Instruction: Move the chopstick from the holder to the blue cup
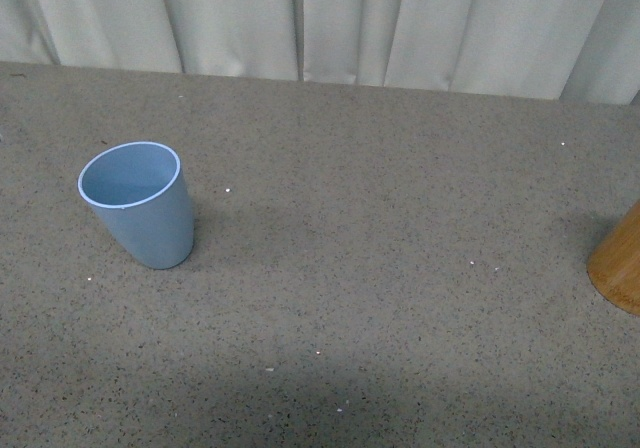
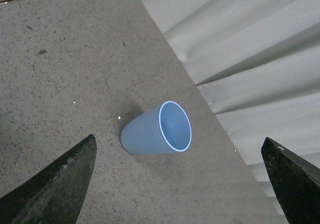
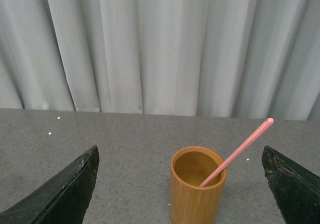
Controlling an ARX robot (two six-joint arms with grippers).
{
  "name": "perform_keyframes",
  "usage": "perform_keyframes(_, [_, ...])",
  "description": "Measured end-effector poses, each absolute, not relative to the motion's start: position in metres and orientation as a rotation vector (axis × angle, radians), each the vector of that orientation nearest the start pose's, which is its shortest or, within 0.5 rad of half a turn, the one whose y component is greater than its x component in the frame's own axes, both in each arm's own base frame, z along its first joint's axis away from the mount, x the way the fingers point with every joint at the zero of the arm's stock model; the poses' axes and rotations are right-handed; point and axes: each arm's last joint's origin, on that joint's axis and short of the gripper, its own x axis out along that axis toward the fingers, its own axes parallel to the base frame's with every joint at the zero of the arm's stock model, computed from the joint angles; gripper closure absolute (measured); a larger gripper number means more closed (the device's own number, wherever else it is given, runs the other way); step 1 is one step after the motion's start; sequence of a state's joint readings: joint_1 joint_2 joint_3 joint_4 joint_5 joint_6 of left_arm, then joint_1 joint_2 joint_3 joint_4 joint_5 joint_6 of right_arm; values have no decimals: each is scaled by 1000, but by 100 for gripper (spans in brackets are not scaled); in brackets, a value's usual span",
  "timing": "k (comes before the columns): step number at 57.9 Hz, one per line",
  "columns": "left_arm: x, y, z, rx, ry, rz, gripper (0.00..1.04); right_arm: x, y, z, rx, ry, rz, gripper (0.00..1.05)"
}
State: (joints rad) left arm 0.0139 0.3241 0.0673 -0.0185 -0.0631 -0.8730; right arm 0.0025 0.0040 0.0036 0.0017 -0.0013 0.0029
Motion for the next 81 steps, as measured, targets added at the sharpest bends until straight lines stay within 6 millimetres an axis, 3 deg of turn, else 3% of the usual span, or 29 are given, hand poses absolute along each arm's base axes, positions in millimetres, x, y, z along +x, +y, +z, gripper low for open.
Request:
perform_keyframes(21, [163, -18, 170, -920, 209, 270, 7, 98, 0, 165, 3, -1, 4, 10])
perform_keyframes(29, [190, -28, 164, -868, 290, 309, 7, 98, 0, 165, 3, -1, 4, 10])
perform_keyframes(41, [215, -38, 158, -785, 374, 327, 7, 98, 0, 165, 3, -1, 4, 10])
perform_keyframes(81, [252, -70, 131, -637, 555, 323, 7, 98, 0, 165, 3, -1, 4, 10])
